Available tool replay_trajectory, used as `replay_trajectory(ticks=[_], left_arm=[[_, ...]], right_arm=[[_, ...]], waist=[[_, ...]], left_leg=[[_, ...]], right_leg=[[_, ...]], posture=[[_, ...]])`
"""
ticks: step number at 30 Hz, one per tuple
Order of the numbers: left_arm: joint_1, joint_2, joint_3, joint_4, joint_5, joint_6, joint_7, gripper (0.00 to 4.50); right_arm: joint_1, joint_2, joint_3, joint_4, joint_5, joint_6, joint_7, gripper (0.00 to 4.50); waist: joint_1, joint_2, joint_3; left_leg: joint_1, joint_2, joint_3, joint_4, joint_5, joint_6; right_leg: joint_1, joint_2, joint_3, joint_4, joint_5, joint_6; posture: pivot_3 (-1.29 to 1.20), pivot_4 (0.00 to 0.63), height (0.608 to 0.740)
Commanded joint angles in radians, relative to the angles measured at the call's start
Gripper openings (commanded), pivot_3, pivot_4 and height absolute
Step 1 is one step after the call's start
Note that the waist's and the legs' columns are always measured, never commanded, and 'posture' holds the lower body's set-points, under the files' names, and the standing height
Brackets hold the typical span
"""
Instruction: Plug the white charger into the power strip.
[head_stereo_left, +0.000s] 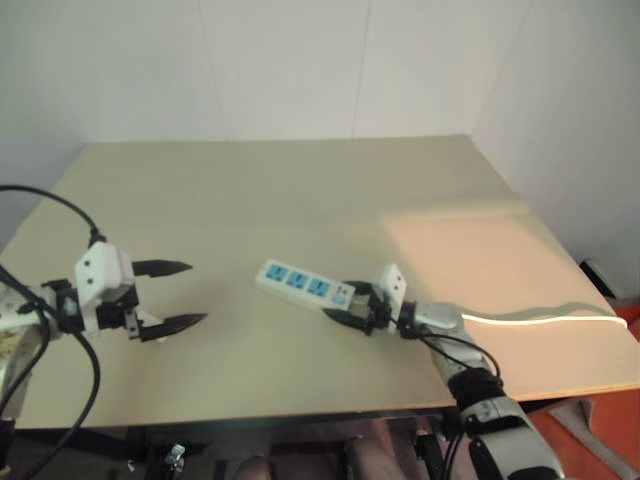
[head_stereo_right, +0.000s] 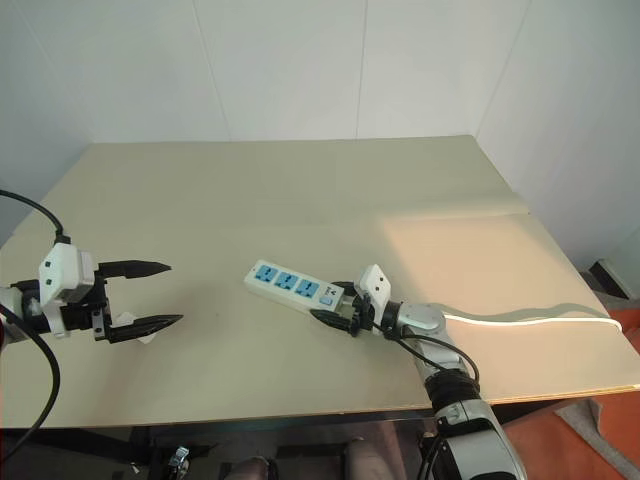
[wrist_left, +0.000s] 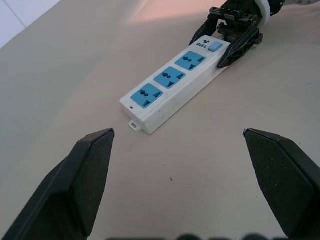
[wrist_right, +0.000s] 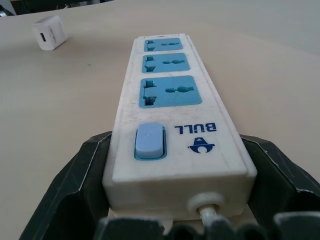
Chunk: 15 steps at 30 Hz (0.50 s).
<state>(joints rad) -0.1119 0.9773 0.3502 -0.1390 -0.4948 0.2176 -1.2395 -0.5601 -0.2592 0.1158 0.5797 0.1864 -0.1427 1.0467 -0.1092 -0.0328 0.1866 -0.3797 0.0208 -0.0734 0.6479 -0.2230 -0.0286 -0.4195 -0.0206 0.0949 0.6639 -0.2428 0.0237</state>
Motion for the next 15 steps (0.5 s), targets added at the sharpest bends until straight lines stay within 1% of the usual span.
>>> replay_trajectory(ticks=[1,3,6,11,14,15], left_arm=[[-0.016,0.033,0.025,0.019,-0.002,-0.021,-0.029,4.50],[-0.031,0.047,0.020,0.040,-0.001,-0.028,-0.051,4.50],[-0.096,0.097,-0.014,0.115,0.023,-0.068,-0.123,4.50],[-0.239,0.186,-0.109,0.263,0.065,-0.150,-0.302,4.50],[-0.346,0.310,-0.265,0.360,0.057,-0.240,-0.371,4.50],[-0.391,0.362,-0.351,0.392,0.067,-0.295,-0.375,4.50]], right_arm=[[-0.002,-0.005,0.033,-0.034,0.009,0.008,0.080,3.45],[0.000,-0.012,0.043,-0.060,0.020,0.021,0.126,3.45],[0.000,-0.033,0.075,-0.077,0.016,0.017,0.198,3.45],[-0.023,-0.036,0.087,-0.037,0.000,0.003,0.216,3.45],[-0.030,-0.032,0.089,-0.023,-0.001,0.000,0.220,3.45],[-0.031,-0.031,0.092,-0.021,-0.003,-0.002,0.223,3.45]], waist=[[0.000,0.000,0.000],[0.000,0.000,0.000],[0.002,0.000,0.000],[0.003,0.001,0.000],[0.000,0.000,0.001],[-0.001,0.000,0.001]], left_leg=[[0.000,0.000,0.000,0.000,0.000,0.000],[-0.001,0.000,0.000,-0.001,0.000,0.000],[-0.002,0.000,0.000,-0.001,0.000,0.000],[-0.002,-0.001,0.000,-0.001,0.000,0.000],[-0.003,-0.001,0.000,-0.001,0.000,0.000],[-0.003,0.000,0.000,-0.001,0.000,0.000]], right_leg=[[0.000,0.000,0.000,0.000,0.000,0.000],[-0.001,0.000,0.000,0.000,0.000,0.000],[-0.002,0.000,0.000,0.000,0.000,0.000],[-0.002,0.000,0.000,0.000,0.000,0.000],[-0.003,0.000,0.000,0.000,-0.001,0.001],[-0.003,0.001,0.000,0.000,-0.002,0.002]], posture=[[0.00,0.150,0.740],[0.00,0.150,0.740],[0.00,0.150,0.740],[0.00,0.150,0.740],[0.00,0.150,0.740],[0.00,0.150,0.740]])
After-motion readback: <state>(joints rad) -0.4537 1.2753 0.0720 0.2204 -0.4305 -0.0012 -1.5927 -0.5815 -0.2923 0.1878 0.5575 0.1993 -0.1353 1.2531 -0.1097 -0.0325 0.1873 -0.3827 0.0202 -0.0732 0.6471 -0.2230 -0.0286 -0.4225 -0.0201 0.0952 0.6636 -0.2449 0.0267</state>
